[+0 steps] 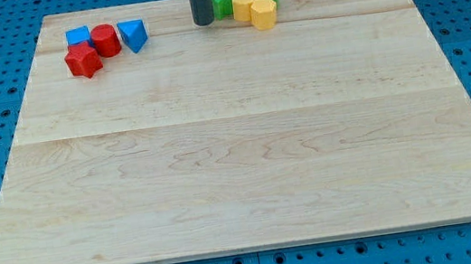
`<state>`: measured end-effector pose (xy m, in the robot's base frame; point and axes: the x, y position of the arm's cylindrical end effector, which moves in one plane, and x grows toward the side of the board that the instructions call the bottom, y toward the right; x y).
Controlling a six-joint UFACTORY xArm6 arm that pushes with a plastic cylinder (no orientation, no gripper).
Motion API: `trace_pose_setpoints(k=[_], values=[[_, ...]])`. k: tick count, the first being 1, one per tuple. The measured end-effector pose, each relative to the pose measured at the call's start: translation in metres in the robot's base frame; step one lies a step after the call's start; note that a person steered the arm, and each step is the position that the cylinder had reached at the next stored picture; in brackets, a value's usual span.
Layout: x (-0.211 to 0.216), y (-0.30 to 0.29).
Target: Move the green and the yellow blocks slightly to down
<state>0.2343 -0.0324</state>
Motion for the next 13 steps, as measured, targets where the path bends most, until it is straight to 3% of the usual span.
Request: trace_pose_setpoints(k=[3, 13], values=[[-0.041, -0.009], [-0.043, -0.033]])
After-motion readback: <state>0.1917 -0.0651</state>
